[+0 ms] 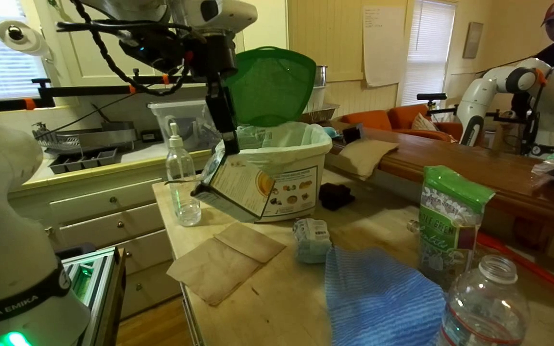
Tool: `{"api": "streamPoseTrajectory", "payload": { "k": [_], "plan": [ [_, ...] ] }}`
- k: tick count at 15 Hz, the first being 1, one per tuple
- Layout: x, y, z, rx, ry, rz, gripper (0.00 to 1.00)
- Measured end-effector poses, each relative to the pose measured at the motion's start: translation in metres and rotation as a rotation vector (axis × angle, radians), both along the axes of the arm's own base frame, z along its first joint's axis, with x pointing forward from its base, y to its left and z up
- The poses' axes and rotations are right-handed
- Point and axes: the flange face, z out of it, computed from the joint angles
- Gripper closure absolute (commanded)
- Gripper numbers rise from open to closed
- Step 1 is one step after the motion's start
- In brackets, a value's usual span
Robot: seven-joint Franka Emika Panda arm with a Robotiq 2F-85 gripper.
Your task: Remove the box out of the bin
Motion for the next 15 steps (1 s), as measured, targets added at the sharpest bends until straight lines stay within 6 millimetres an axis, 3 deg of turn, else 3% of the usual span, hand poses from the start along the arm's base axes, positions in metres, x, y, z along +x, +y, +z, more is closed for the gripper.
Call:
{"api": "streamPoseTrajectory", "payload": {
  "k": [7,15],
  "plan": [
    [-0.011,-0.057,-0.043,0.114,0.122,-0.019,0.99],
    [0.012,-0.092,-0.099,0.162,0.283,-0.03,0.99]
  ]
}}
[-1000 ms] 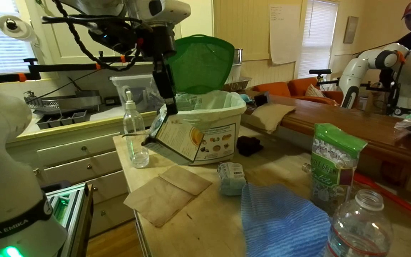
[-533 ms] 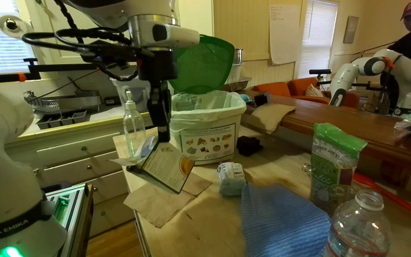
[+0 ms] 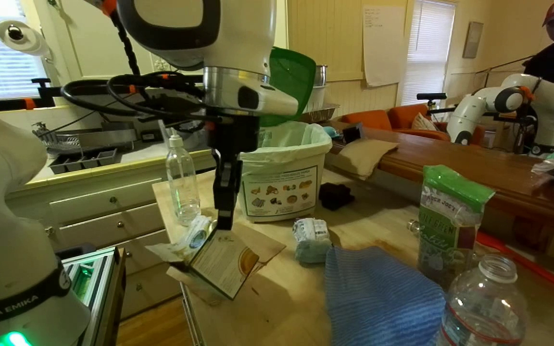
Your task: Remove the box out of the bin
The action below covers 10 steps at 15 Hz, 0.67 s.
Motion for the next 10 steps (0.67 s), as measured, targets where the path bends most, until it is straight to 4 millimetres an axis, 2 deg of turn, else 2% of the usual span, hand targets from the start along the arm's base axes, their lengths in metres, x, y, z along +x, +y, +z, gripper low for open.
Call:
{"api": "streamPoseTrajectory", "payload": {
  "k": [10],
  "plan": [
    [0.042,-0.026,-0.02,0.005,0.148,-0.016,0.99]
  ]
}}
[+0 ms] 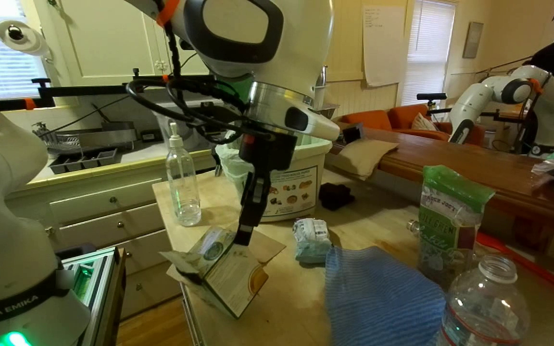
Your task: Remove the box out of the bin
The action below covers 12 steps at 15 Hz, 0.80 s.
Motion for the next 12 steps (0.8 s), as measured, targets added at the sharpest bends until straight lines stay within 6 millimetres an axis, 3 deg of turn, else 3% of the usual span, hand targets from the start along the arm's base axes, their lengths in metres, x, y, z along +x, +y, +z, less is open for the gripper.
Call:
{"api": "streamPoseTrajectory", "payload": {
  "k": [6,8,9,10,12],
  "plan": [
    [0.024,-0.003,-0.016,-0.029,0.069,0.022,0.99],
    [0.031,-0.001,-0.019,-0.046,0.085,0.029,0.84],
    [0.035,0.0,-0.02,-0.056,0.09,0.031,0.68],
    [0.039,0.003,-0.021,-0.069,0.092,0.031,0.65],
    [0.046,0.008,-0.021,-0.09,0.091,0.029,0.5]
  ]
}}
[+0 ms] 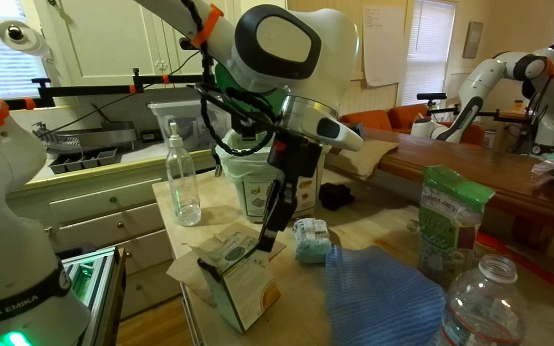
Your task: Remove the box out of the bin
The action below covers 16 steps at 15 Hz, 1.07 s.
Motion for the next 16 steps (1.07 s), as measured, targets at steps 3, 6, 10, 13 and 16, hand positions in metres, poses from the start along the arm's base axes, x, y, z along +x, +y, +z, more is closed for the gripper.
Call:
{"api": "streamPoseTrajectory", "payload": {
  "k": [3,6,10,13,16],
  "plan": [
    [0.008,0.008,0.001,-0.025,-0.008,-0.008,0.28],
    [0.013,0.013,0.005,-0.042,-0.021,-0.024,0.06],
    [0.017,0.014,0.01,-0.058,-0.042,-0.041,0.0],
    [0.02,0.019,0.022,-0.063,-0.082,-0.03,0.0],
    [0.022,0.024,0.043,-0.068,-0.159,-0.015,0.0]
  ]
}}
